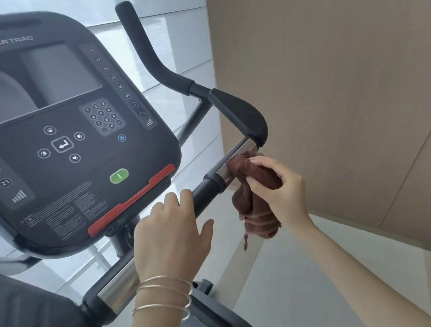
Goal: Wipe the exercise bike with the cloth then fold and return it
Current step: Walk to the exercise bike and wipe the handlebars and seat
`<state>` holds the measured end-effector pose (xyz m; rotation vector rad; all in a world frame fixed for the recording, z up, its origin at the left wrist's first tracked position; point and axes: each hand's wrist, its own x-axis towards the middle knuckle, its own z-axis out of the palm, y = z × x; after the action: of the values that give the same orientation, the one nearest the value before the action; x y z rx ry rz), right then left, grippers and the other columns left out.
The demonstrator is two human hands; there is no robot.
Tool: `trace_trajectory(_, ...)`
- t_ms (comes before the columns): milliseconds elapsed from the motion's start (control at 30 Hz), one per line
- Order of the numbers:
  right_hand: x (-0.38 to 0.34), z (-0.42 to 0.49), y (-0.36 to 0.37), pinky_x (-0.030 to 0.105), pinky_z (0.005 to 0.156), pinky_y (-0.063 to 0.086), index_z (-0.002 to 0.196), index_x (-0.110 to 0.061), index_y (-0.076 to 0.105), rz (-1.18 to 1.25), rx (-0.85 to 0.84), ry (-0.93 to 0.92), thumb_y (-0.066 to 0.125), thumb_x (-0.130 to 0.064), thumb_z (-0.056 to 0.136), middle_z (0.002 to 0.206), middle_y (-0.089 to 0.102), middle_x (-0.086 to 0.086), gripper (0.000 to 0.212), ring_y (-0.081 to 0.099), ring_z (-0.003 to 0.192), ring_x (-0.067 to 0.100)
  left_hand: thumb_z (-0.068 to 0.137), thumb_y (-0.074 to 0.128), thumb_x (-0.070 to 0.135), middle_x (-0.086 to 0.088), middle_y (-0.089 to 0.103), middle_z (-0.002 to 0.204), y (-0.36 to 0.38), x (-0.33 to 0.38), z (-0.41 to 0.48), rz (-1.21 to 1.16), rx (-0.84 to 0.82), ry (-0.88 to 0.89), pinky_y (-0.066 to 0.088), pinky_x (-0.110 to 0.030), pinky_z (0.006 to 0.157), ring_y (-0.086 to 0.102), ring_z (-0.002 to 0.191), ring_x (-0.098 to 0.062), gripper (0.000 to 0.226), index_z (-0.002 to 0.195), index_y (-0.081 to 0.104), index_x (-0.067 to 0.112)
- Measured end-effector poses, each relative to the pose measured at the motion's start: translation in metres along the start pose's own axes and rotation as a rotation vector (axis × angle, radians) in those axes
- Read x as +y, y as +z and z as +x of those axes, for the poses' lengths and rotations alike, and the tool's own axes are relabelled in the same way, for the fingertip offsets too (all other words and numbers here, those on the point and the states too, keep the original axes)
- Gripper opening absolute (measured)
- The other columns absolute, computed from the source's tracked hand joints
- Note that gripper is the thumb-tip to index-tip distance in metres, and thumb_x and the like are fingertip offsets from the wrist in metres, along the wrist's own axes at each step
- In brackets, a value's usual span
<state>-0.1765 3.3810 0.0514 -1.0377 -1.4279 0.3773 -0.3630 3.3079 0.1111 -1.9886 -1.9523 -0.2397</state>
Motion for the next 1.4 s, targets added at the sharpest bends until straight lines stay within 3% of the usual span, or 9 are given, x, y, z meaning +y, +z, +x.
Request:
trace_trajectory(167, 0.003, -0.008, -0.013, 0.007, 0.074, 0.047, 0.094, -0.031, 0.069, -0.018, -0.014, 0.148, 0.072, -0.013, 0.076, 0.091, 0.07, -0.017, 0.025, 0.064, 0.086, 0.0, 0.081, 0.029, 0.07, 0.005, 0.05, 0.098, 0.001, -0.004, -0.004, 0.029, 0.05, 0.059, 0.034, -0.028, 0.063, 0.045, 0.085, -0.017, 0.06, 0.117, 0.041, 0.024)
trace_trajectory(333, -0.009, -0.024, -0.007, 0.021, 0.055, 0.053, 0.09, -0.031, 0.069, -0.092, -0.35, 0.155, 0.067, -0.039, 0.077, 0.069, 0.069, -0.011, 0.015, 0.065, 0.059, 0.006, 0.075, 0.02, 0.081, 0.01, 0.052, 0.121, 0.003, -0.008, -0.003, -0.084, 0.047, 0.068, 0.043, -0.028, 0.085, 0.048, 0.108, -0.014, 0.077, 0.132, 0.032, 0.031)
trace_trajectory(467, -0.008, -0.016, 0.003, 0.007, 0.079, 0.047, 0.096, -0.026, 0.068, -0.045, -0.105, 0.017, 0.074, -0.018, 0.072, 0.094, 0.068, -0.016, 0.026, 0.062, 0.09, 0.002, 0.072, 0.023, 0.083, 0.009, 0.05, 0.127, 0.004, -0.009, -0.008, -0.04, 0.054, 0.082, 0.044, -0.028, 0.086, 0.047, 0.113, -0.016, 0.085, 0.136, 0.028, 0.028)
trace_trajectory(600, 0.011, 0.004, 0.004, -0.001, 0.073, 0.039, 0.092, -0.02, 0.068, -0.076, 0.05, 0.098, 0.074, -0.007, 0.07, 0.095, 0.061, -0.009, 0.026, 0.059, 0.09, 0.005, 0.072, 0.028, 0.082, 0.006, 0.053, 0.123, 0.004, -0.009, -0.008, -0.031, 0.049, 0.086, 0.044, -0.03, 0.079, 0.05, 0.108, -0.019, 0.085, 0.133, 0.036, 0.024)
trace_trajectory(767, 0.026, 0.035, -0.005, 0.02, 0.074, 0.049, 0.088, -0.018, 0.066, -0.078, 0.195, 0.281, 0.072, -0.007, 0.07, 0.091, 0.062, -0.005, 0.021, 0.06, 0.084, 0.009, 0.075, 0.03, 0.078, 0.005, 0.052, 0.122, 0.003, -0.007, -0.008, 0.016, 0.039, 0.078, 0.043, -0.03, 0.074, 0.05, 0.104, -0.019, 0.078, 0.131, 0.035, 0.024)
trace_trajectory(1000, 0.004, -0.008, 0.006, 0.005, 0.076, 0.045, 0.094, -0.022, 0.067, -0.061, -0.075, 0.028, 0.077, -0.014, 0.071, 0.095, 0.062, -0.011, 0.026, 0.059, 0.09, 0.004, 0.077, 0.034, 0.075, 0.003, 0.054, 0.123, 0.002, -0.006, -0.008, 0.007, 0.022, 0.056, 0.047, -0.029, 0.071, 0.053, 0.102, -0.02, 0.077, 0.134, 0.037, 0.024)
trace_trajectory(1167, -0.011, -0.001, -0.005, 0.005, 0.074, 0.045, 0.092, -0.019, 0.07, -0.029, 0.024, 0.075, 0.077, -0.012, 0.072, 0.093, 0.064, -0.011, 0.022, 0.061, 0.088, 0.004, 0.075, 0.039, 0.075, 0.003, 0.058, 0.118, -0.001, -0.004, -0.009, -0.011, -0.001, 0.037, 0.046, -0.029, 0.065, 0.056, 0.097, -0.02, 0.077, 0.131, 0.044, 0.023)
trace_trajectory(1300, -0.036, 0.031, -0.009, 0.006, 0.079, 0.044, 0.095, -0.02, 0.069, -0.029, 0.175, -0.083, 0.074, -0.02, 0.076, 0.097, 0.065, -0.009, 0.02, 0.061, 0.092, 0.004, 0.076, 0.041, 0.072, 0.003, 0.058, 0.116, -0.002, -0.003, -0.009, -0.025, -0.006, 0.03, 0.042, -0.029, 0.061, 0.056, 0.095, -0.02, 0.075, 0.13, 0.044, 0.022)
trace_trajectory(1400, -0.051, 0.063, 0.005, 0.018, 0.082, 0.051, 0.099, -0.02, 0.07, -0.208, -0.071, -0.135, 0.072, -0.027, 0.079, 0.1, 0.068, -0.007, 0.02, 0.061, 0.091, 0.004, 0.079, 0.031, 0.074, 0.006, 0.05, 0.125, -0.001, -0.003, -0.009, -0.005, 0.024, 0.044, 0.036, -0.026, 0.064, 0.051, 0.101, -0.017, 0.074, 0.135, 0.029, 0.026)
